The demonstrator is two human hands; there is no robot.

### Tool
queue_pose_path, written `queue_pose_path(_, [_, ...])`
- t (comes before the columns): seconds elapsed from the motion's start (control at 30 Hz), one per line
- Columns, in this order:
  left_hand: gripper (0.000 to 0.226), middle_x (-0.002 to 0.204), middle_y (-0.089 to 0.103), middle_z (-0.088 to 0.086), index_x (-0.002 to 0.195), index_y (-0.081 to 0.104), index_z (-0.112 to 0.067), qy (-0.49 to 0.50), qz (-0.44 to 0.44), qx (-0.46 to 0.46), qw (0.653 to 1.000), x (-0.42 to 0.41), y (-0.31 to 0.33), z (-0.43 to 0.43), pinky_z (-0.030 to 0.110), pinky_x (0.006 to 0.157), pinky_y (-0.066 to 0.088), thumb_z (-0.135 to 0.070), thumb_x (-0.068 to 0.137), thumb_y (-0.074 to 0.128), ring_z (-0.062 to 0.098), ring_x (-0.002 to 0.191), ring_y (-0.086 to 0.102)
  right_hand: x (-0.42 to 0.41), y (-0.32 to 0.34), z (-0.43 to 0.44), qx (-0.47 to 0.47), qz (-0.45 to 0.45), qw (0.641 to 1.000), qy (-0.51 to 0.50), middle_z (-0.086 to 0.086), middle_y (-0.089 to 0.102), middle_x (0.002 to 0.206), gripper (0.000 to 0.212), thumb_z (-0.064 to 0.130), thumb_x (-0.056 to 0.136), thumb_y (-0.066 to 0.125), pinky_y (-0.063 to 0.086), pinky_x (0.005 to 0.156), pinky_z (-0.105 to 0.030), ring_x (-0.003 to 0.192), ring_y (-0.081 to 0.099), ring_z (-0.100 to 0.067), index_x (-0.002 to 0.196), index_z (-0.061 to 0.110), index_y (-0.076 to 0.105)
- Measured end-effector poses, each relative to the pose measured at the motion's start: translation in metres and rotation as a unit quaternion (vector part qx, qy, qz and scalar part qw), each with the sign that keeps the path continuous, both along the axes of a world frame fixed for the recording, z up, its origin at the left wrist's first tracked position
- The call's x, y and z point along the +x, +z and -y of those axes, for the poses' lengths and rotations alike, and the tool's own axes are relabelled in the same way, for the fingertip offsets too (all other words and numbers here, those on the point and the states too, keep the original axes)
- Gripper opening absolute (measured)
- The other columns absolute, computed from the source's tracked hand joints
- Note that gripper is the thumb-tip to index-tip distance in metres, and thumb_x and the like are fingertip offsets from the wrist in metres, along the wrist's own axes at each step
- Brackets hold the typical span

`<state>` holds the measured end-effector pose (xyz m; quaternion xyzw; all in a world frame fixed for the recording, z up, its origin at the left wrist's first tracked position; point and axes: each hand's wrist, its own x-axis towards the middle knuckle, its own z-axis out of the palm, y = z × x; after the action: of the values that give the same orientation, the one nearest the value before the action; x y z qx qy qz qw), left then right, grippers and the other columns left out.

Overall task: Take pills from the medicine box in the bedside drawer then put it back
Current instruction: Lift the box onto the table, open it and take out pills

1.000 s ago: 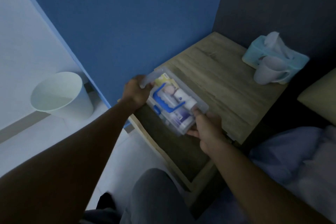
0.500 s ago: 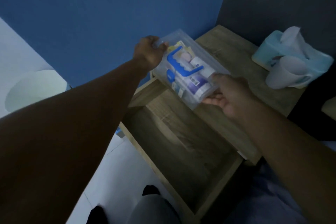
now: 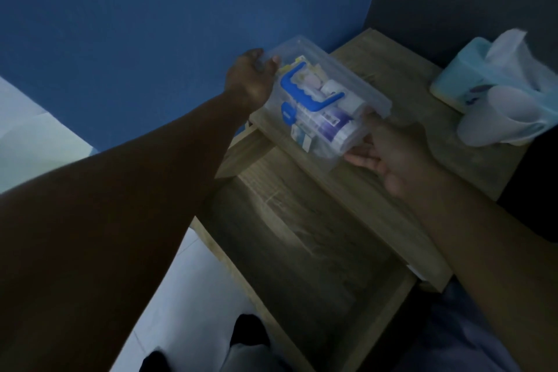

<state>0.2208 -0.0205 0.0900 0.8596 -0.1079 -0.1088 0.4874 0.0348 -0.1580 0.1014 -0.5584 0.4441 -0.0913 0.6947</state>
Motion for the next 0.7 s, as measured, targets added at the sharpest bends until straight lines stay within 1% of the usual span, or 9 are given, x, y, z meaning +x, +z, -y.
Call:
queue_pose_path(0.1, [0.058,0.148,0.047,0.008,0.147,0.039,-0.008,0.018,0.026,-0.016,0.999,-0.014,-0.004,0.0,0.013,0.095,0.036,-0.039,0.099,0.05,0.015,0.129,0.049,-0.005,-0.01,-0.002,-0.169,-0.008,0.985,0.028,0.003,0.062,0.131,0.069,0.051,0.091,0.063,0.054,0.055,-0.013,0.087,0.07,-0.003,0.149,0.024,0.037])
queue_pose_path(0.17, [0.058,0.148,0.047,0.008,0.147,0.036,-0.009,0.051,0.021,-0.044,0.998,-0.028,-0.012,-0.001,0.012,0.093,0.036,-0.039,0.099,0.05,0.016,0.127,0.05,-0.008,-0.016,-0.004,-0.342,0.02,0.937,0.068,0.002,0.042,0.152,0.083,0.054,0.091,0.06,0.049,0.071,-0.007,0.119,0.059,-0.008,0.157,0.03,0.016])
queue_pose_path(0.23, [0.053,0.142,0.053,0.006,0.144,0.041,-0.014,0.074,0.005,-0.052,0.996,-0.043,-0.023,-0.002,0.015,0.09,0.034,-0.04,0.099,0.048,0.02,0.127,0.052,-0.005,-0.02,-0.003,-0.506,0.017,0.849,0.149,-0.005,0.02,0.165,0.086,0.057,0.093,0.054,0.042,0.105,-0.027,0.149,0.031,-0.022,0.158,0.027,0.007])
queue_pose_path(0.3, [0.048,0.126,0.06,0.003,0.137,0.047,-0.016,0.078,-0.036,-0.055,0.995,-0.058,-0.033,-0.003,0.017,0.082,0.039,-0.044,0.098,0.048,0.02,0.115,0.058,-0.001,-0.022,0.0,-0.593,-0.024,0.77,0.234,-0.008,0.008,0.168,0.087,0.059,0.096,0.046,0.023,0.12,-0.043,0.155,0.009,-0.025,0.159,0.019,0.003])
queue_pose_path(0.33, [0.049,0.12,0.061,0.001,0.135,0.049,-0.016,0.077,-0.075,-0.081,0.991,-0.065,-0.037,-0.003,0.017,0.078,0.044,-0.046,0.097,0.049,0.017,0.108,0.061,0.001,-0.023,0.001,-0.609,-0.046,0.747,0.264,-0.009,0.003,0.169,0.087,0.06,0.097,0.042,0.017,0.123,-0.045,0.156,0.002,-0.025,0.16,0.015,0.002])
queue_pose_path(0.4, [0.055,0.125,0.062,0.002,0.138,0.05,-0.013,0.081,-0.164,-0.17,0.968,-0.076,-0.039,-0.001,0.027,0.084,0.055,-0.047,0.095,0.054,0.014,0.104,0.065,0.001,-0.025,0.001,-0.63,-0.071,0.716,0.292,-0.011,0.0,0.169,0.087,0.062,0.099,0.035,0.012,0.125,-0.046,0.156,-0.003,-0.025,0.16,0.009,0.003])
queue_pose_path(0.47, [0.055,0.124,0.066,0.007,0.135,0.056,-0.01,0.115,-0.21,-0.22,0.946,-0.081,-0.039,0.002,0.033,0.086,0.06,-0.044,0.092,0.06,0.014,0.099,0.069,-0.001,-0.029,0.001,-0.645,-0.072,0.704,0.288,-0.014,0.004,0.168,0.086,0.062,0.099,0.032,0.013,0.125,-0.045,0.156,0.0,-0.027,0.16,0.007,0.008])
queue_pose_path(0.6, [0.035,0.1,0.075,0.003,0.106,0.071,-0.011,0.16,-0.239,-0.264,0.921,-0.086,-0.038,0.004,0.022,0.067,0.06,-0.04,0.087,0.07,0.011,0.085,0.073,0.0,-0.034,0.002,-0.663,-0.088,0.689,0.278,-0.015,0.014,0.167,0.085,0.063,0.098,0.032,0.019,0.125,-0.045,0.156,0.01,-0.029,0.158,0.004,0.017])
queue_pose_path(0.7, [0.026,0.087,0.075,0.0,0.088,0.073,-0.016,0.172,-0.228,-0.261,0.922,-0.087,-0.039,0.002,0.029,0.074,0.061,-0.041,0.083,0.073,0.015,0.087,0.073,0.001,-0.037,0.001,-0.668,-0.091,0.686,0.273,-0.017,0.016,0.166,0.085,0.062,0.098,0.034,0.019,0.125,-0.045,0.155,0.012,-0.03,0.158,0.004,0.019])
